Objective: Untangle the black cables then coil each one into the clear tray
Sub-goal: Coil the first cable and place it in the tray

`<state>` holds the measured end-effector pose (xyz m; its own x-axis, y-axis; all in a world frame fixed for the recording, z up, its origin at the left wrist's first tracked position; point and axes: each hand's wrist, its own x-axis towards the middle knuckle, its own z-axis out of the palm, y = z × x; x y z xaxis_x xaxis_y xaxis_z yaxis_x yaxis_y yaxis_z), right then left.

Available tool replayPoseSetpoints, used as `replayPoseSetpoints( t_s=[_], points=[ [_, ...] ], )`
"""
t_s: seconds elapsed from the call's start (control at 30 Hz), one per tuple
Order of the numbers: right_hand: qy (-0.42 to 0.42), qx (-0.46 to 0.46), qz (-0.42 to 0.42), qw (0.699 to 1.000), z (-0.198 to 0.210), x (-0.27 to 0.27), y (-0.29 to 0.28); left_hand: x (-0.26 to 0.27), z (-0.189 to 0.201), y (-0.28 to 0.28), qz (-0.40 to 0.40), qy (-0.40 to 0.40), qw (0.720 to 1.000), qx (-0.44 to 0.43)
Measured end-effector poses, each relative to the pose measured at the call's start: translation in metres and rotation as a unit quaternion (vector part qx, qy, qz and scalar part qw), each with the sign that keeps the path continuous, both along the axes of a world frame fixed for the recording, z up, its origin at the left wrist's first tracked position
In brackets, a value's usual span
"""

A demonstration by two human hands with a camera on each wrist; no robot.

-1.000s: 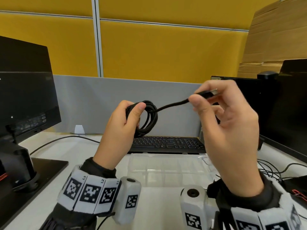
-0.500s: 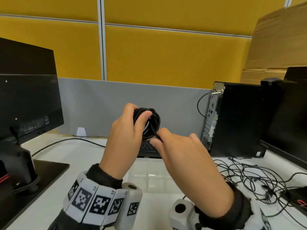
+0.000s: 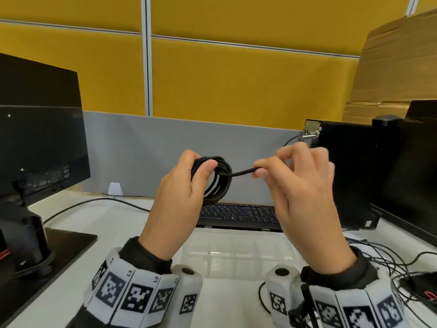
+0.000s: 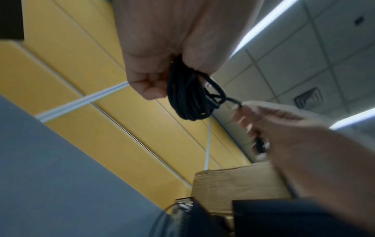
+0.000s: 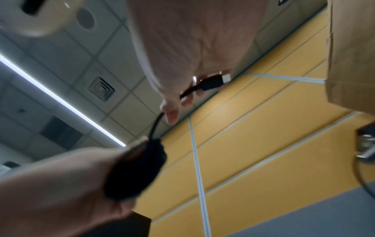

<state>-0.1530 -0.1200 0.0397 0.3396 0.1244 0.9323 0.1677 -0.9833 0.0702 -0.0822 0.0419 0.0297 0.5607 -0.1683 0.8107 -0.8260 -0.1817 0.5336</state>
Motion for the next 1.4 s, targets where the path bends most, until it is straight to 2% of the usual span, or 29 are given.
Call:
replayPoseSetpoints(
  t_s=[0.07, 0.13, 0.27, 0.33, 0.43, 0.63, 0.67, 0.7, 0.73, 0.8, 0.9, 0.97, 1.1, 1.17, 1.3, 1.4],
  points=[
    [-0.02, 0.045, 0.001, 0.999, -0.006, 0.011, -0.008, -0.004, 0.001, -0.002, -0.032, 0.026, 0.999, -0.007],
    [0.0, 0.106, 0.077, 0.991, -0.013, 0.02, -0.014, -0.008, 0.001, -0.005, -0.064, 0.05, 0.997, -0.02],
    [0.049, 0.247, 0.238, 0.938, -0.02, 0.03, -0.011, -0.012, -0.004, -0.016, -0.108, 0.077, 0.991, -0.016],
    [0.098, 0.328, 0.296, 0.892, -0.021, 0.031, -0.003, -0.012, -0.008, -0.021, -0.12, 0.1, 0.988, -0.018],
    [0.165, 0.447, 0.389, 0.789, -0.017, 0.025, 0.006, -0.01, -0.01, -0.022, -0.121, 0.117, 0.986, -0.023],
    [0.253, 0.556, 0.501, 0.613, -0.014, 0.02, 0.013, -0.009, -0.009, -0.02, -0.171, 0.126, 0.976, -0.05],
    [0.262, 0.566, 0.506, 0.595, -0.015, 0.02, 0.015, -0.008, -0.009, -0.02, -0.165, 0.124, 0.977, -0.054],
    [0.269, 0.57, 0.504, 0.591, -0.015, 0.02, 0.016, -0.007, -0.009, -0.02, -0.156, 0.118, 0.979, -0.055],
    [0.274, 0.568, 0.497, 0.596, -0.015, 0.02, 0.016, -0.007, -0.009, -0.019, -0.149, 0.113, 0.981, -0.057],
    [0.28, 0.551, 0.468, 0.632, -0.014, 0.02, 0.014, -0.006, -0.008, -0.017, -0.148, 0.11, 0.981, -0.063],
    [0.273, 0.493, 0.409, 0.718, -0.007, 0.013, 0.012, -0.005, -0.006, -0.015, -0.149, 0.113, 0.98, -0.064],
    [0.266, 0.444, 0.392, 0.761, -0.002, 0.005, 0.015, -0.005, -0.008, -0.016, -0.138, 0.109, 0.983, -0.057],
    [0.253, 0.379, 0.352, 0.817, 0.0, -0.002, 0.026, -0.007, -0.009, -0.017, -0.124, 0.098, 0.986, -0.045],
    [0.241, 0.375, 0.338, 0.829, -0.002, 0.001, 0.027, -0.008, -0.008, -0.017, -0.127, 0.091, 0.987, -0.045],
    [0.244, 0.369, 0.331, 0.834, -0.002, 0.003, 0.023, -0.006, -0.007, -0.015, -0.145, 0.094, 0.984, -0.049],
    [0.267, 0.389, 0.354, 0.807, -0.002, 0.004, 0.021, -0.004, -0.008, -0.015, -0.153, 0.106, 0.982, -0.029]
  ],
)
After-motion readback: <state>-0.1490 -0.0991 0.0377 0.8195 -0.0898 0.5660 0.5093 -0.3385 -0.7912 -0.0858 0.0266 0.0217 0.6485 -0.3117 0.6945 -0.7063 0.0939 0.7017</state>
